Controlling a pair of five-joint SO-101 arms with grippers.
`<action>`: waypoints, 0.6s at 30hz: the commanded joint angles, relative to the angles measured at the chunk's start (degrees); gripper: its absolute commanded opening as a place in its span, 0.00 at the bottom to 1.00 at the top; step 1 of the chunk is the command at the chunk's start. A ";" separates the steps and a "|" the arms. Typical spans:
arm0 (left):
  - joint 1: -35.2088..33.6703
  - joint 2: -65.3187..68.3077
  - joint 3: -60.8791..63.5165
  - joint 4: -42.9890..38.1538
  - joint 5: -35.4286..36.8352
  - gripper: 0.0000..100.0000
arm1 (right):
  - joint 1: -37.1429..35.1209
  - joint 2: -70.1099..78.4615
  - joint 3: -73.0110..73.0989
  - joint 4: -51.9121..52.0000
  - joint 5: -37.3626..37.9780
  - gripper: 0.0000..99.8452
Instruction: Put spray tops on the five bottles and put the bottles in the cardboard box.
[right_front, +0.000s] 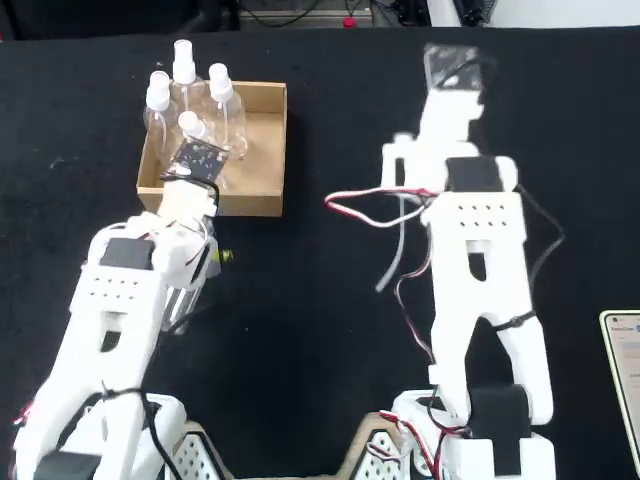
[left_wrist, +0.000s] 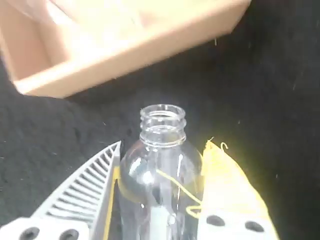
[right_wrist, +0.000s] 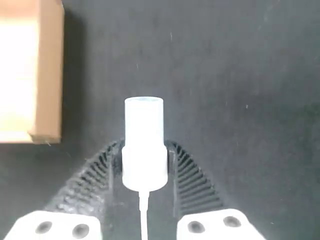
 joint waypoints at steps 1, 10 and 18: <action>4.97 -4.31 0.57 -0.79 1.41 0.15 | 0.62 -3.21 -8.40 1.58 -5.89 0.01; 16.92 -8.88 1.98 -6.51 5.19 0.15 | 0.70 -9.27 -10.42 4.31 -8.79 0.01; 21.49 -12.22 6.46 -13.01 7.03 0.15 | 0.97 -12.26 -9.63 1.49 -12.31 0.01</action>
